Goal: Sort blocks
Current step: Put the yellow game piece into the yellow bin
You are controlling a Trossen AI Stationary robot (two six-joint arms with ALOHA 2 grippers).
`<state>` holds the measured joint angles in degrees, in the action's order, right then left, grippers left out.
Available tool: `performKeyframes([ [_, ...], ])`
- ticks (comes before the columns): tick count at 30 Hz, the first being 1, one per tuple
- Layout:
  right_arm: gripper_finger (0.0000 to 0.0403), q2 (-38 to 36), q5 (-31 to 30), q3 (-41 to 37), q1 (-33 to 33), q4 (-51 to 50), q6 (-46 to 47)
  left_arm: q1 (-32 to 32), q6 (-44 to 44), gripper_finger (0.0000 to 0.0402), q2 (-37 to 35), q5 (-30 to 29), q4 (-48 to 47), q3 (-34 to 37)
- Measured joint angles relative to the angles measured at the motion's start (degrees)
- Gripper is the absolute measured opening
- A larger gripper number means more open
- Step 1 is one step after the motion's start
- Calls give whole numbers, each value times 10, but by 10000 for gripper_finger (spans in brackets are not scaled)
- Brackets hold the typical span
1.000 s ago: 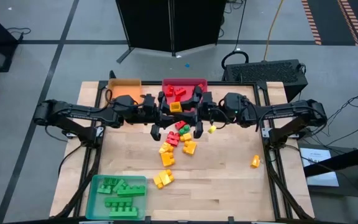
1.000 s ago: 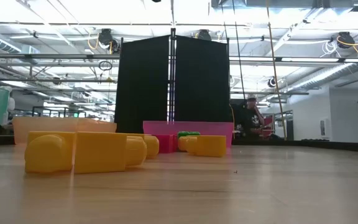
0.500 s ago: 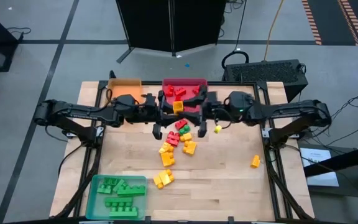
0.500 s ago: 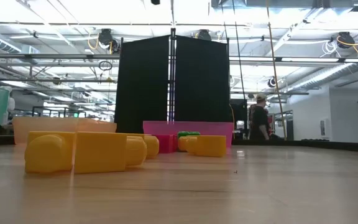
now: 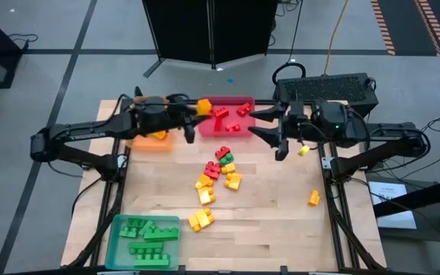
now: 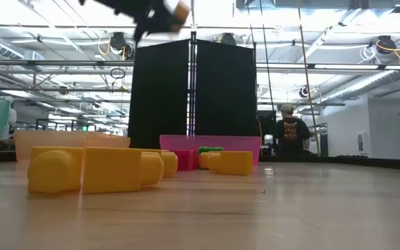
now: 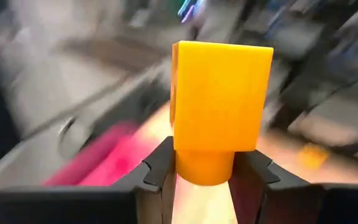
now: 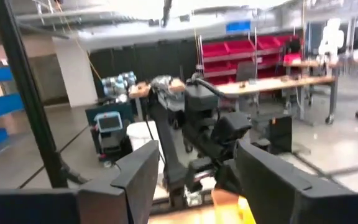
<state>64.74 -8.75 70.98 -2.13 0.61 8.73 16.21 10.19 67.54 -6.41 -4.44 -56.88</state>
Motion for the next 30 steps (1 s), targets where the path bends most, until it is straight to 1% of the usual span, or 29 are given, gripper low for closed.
performKeyframes([
  [2,202,-5,0,0,-1,-21,12,23,16,116,-13,-36,-117,0],
  [6,202,-11,-1,0,-8,-45,23,63,59,121,-29,-138,-321,8],
  [8,202,-12,-1,0,-11,-54,24,89,103,122,-43,-175,-371,27],
  [10,202,-11,-1,0,-12,-67,27,124,153,120,-62,-181,-404,55],
  [12,201,-10,-1,0,-14,-75,27,156,179,116,-75,-160,-405,88],
  [14,201,-11,-1,0,-14,-76,27,182,193,115,-78,-117,-400,122],
  [16,201,-11,-1,0,-14,-77,28,198,199,124,-74,-80,-384,149],
  [18,201,-11,-1,0,-14,-79,28,206,192,146,-67,-54,-364,164],
  [19,201,-11,-1,0,-14,-80,28,207,187,161,-62,-50,-366,165],
  [23,201,-11,1,0,-14,-84,28,207,152,224,-57,-54,-360,160],
  [26,201,-11,2,0,-14,-97,35,207,118,264,-57,-56,-359,154],
  [27,201,-11,8,0,-14,-100,39,207,109,273,-57,-41,-359,152],
  [28,201,-11,17,0,-14,-103,42,207,101,280,-57,-7,-358,151],
  [30,201,-11,28,0,-14,-112,47,200,94,286,-57,90,-343,151],
])
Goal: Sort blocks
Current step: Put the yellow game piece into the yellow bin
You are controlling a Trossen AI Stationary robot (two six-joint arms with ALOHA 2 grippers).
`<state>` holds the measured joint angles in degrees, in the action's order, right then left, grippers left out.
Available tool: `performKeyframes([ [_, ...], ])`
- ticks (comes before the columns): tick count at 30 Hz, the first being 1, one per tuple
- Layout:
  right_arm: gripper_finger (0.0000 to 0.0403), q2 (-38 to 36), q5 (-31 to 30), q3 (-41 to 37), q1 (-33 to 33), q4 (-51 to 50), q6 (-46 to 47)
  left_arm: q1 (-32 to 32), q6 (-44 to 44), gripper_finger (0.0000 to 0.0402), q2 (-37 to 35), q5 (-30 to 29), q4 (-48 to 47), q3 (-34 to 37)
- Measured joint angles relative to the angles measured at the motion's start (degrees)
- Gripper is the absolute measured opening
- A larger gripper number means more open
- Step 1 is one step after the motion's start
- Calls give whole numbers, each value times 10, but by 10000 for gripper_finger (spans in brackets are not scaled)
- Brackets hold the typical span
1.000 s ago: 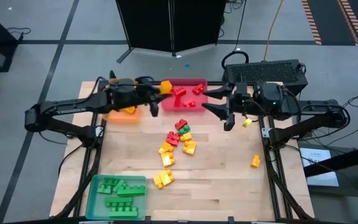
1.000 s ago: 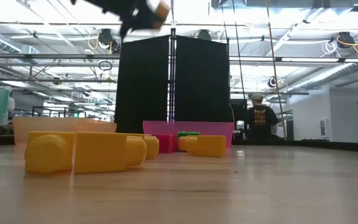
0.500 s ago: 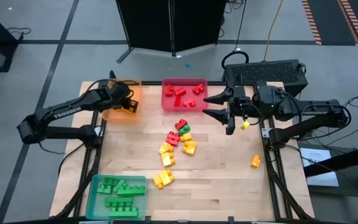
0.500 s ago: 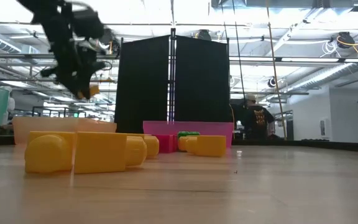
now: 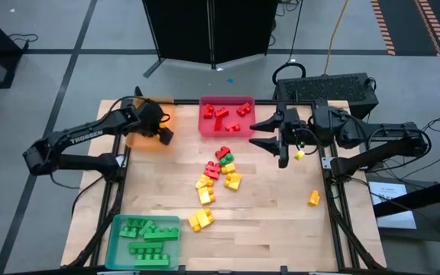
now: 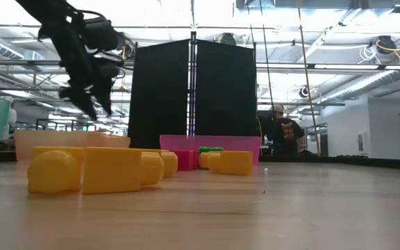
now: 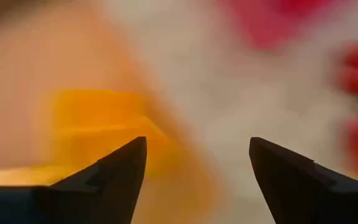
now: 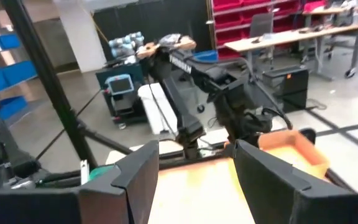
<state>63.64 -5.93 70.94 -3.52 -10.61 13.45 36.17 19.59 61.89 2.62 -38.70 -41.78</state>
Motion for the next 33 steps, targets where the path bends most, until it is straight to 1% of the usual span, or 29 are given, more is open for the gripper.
performKeyframes([
  [2,201,0,2,0,-1,-9,6,-27,-2,288,0,100,15,0],
  [3,201,0,3,0,0,-15,7,-49,1,288,0,128,18,0],
  [4,201,0,3,0,0,-18,7,-75,7,288,1,141,21,0],
  [7,201,0,3,0,0,-22,5,-172,-2,289,3,142,48,0],
  [9,201,0,3,0,0,-23,3,-235,-17,289,4,123,86,0],
  [11,201,0,3,0,0,-26,-2,-285,-21,289,12,78,132,0],
  [14,201,0,3,0,0,-30,-4,-330,-6,289,35,33,190,-1],
  [16,201,0,3,0,0,-31,-4,-352,16,289,59,7,209,-1],
  [19,201,0,3,0,0,-34,0,-376,73,290,107,-54,199,-8],
  [21,201,0,3,0,0,-40,9,-386,108,290,141,-83,182,-18],
  [24,201,0,2,0,0,-52,18,-396,143,290,189,-88,182,-40],
  [28,201,0,0,0,0,-61,26,-410,165,290,237,-91,182,-84],
  [33,201,0,0,0,0,-61,30,-419,176,290,301,-117,120,-133],
])
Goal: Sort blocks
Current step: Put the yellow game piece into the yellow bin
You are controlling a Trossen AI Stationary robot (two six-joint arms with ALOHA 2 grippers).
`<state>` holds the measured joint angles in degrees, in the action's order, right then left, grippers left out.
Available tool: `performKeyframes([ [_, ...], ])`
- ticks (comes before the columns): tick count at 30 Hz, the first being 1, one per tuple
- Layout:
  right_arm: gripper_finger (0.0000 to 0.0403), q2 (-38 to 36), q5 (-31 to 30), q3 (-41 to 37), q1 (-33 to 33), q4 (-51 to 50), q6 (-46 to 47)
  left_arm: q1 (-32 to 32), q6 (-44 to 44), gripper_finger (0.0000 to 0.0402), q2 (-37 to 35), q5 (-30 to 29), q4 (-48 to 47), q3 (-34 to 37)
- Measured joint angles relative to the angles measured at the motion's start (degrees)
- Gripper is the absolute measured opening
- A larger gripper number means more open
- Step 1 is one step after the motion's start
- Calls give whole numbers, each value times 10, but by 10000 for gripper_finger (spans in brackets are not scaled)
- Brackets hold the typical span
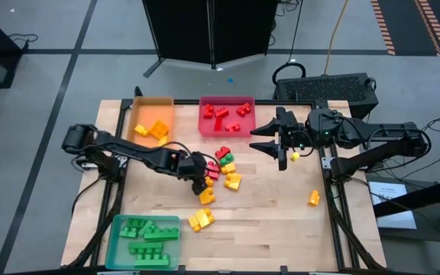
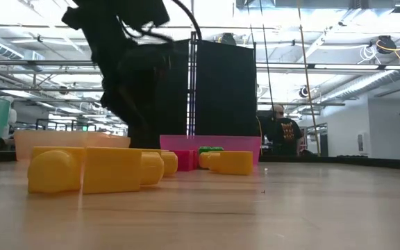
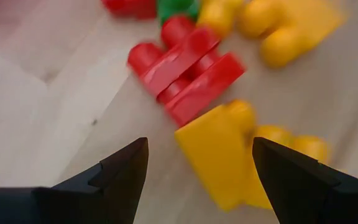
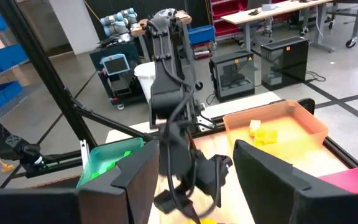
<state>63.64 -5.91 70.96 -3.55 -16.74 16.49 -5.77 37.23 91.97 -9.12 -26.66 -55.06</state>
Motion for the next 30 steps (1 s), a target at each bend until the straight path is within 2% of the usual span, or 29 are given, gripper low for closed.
performKeyframes([
  [5,201,0,0,0,-3,-10,6,0,37,290,53,0,-26,-19],
  [11,201,0,0,0,-4,-28,9,-1,103,290,66,14,-6,-21],
  [18,201,0,0,0,-4,-30,9,-1,108,290,69,40,-35,-54],
  [22,201,0,0,0,-4,-35,8,-3,102,290,68,30,-60,-92],
  [30,201,0,0,0,-4,-36,9,-21,104,290,79,12,-74,-114],
])
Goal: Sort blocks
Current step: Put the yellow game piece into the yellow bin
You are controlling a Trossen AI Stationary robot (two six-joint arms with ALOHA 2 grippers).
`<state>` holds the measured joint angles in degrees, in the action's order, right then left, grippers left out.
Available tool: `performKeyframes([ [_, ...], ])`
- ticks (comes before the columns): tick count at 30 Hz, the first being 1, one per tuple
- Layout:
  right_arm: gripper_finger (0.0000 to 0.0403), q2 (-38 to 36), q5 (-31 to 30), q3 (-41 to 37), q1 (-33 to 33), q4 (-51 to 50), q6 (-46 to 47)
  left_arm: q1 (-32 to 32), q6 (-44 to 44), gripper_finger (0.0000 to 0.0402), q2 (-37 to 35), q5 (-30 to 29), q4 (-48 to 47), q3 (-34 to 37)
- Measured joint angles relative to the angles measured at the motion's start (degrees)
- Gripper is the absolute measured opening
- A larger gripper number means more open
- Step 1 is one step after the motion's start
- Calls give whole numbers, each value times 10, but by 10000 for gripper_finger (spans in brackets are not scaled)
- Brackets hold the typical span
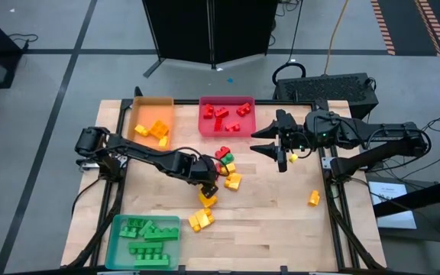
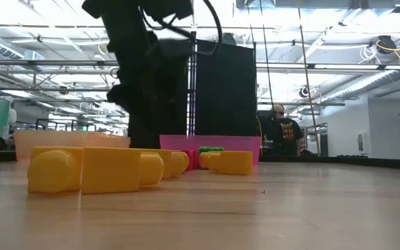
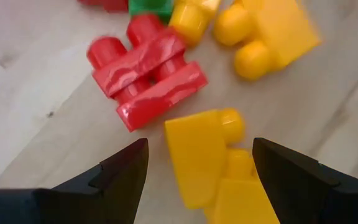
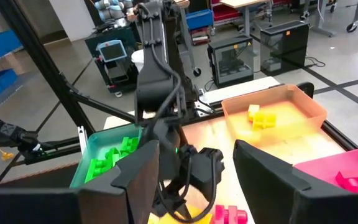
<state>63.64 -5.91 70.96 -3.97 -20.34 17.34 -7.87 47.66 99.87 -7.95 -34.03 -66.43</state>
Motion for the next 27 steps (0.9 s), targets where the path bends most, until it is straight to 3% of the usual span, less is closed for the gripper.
performKeyframes([
  [12,201,0,0,0,0,-10,0,-18,26,290,58,21,11,1],
  [20,201,0,0,0,0,-15,0,-13,26,289,95,-5,6,-1],
  [27,201,0,0,0,0,-22,0,4,26,241,106,4,6,-2],
])
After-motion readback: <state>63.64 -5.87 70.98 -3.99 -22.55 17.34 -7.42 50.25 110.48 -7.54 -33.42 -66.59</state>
